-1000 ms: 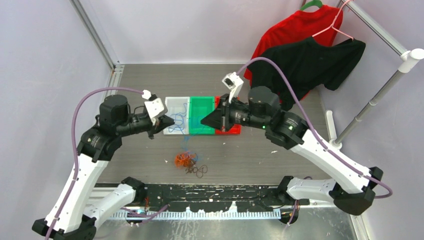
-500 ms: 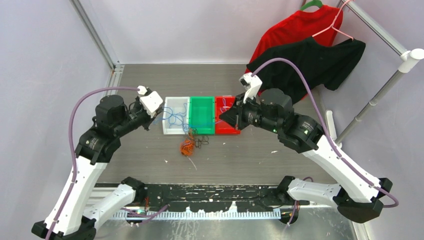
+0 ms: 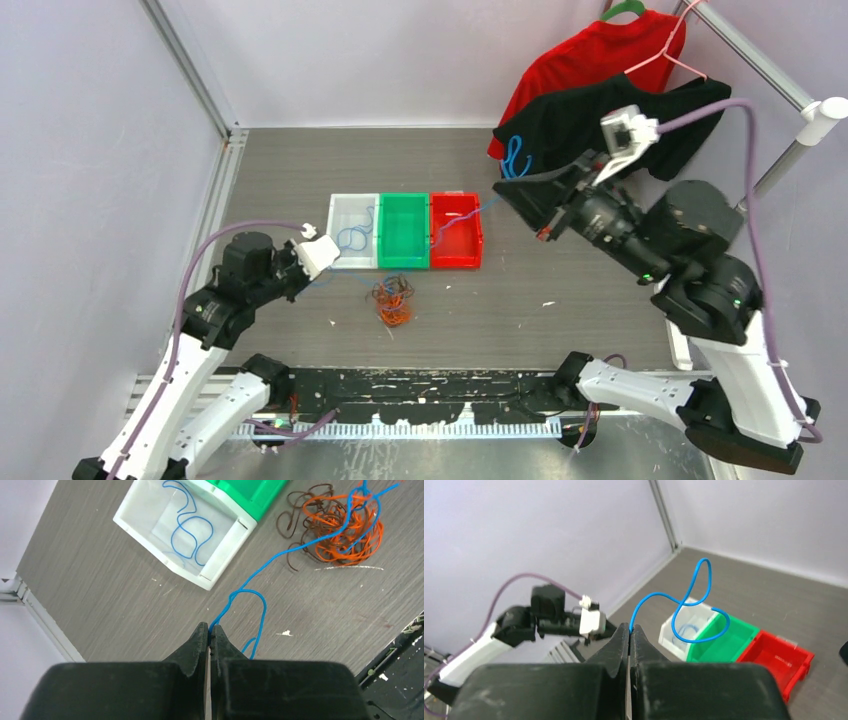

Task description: Untangle the cables

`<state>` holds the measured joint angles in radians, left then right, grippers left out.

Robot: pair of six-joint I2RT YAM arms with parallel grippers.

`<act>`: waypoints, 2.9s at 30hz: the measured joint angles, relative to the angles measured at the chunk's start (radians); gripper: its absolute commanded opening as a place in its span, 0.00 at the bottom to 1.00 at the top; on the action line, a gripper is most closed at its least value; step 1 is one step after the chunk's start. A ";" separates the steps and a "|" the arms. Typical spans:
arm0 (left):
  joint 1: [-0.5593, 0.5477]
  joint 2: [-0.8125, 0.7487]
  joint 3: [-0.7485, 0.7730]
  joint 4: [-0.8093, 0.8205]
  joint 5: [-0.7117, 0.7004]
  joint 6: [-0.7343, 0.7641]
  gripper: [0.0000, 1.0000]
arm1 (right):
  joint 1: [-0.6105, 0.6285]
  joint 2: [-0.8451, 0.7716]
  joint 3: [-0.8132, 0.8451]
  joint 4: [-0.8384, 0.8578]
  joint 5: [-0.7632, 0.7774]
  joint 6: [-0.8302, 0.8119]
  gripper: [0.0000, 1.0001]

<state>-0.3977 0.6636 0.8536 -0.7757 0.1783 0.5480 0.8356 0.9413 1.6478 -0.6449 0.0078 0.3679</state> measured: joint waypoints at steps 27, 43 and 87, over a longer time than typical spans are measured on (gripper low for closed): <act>0.000 -0.137 -0.246 -0.021 -0.092 0.227 0.00 | 0.000 0.172 0.487 -0.038 0.249 -0.112 0.01; 0.000 -0.143 -0.278 -0.030 -0.119 0.268 0.00 | 0.000 0.138 0.482 -0.029 0.452 -0.197 0.01; 0.000 -0.152 0.076 -0.136 0.185 -0.122 0.00 | -0.003 0.971 0.473 0.091 0.057 -0.024 0.01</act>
<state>-0.3977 0.5114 0.9298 -0.9115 0.3630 0.4255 0.8330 1.9121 2.1208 -0.5541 0.0647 0.3439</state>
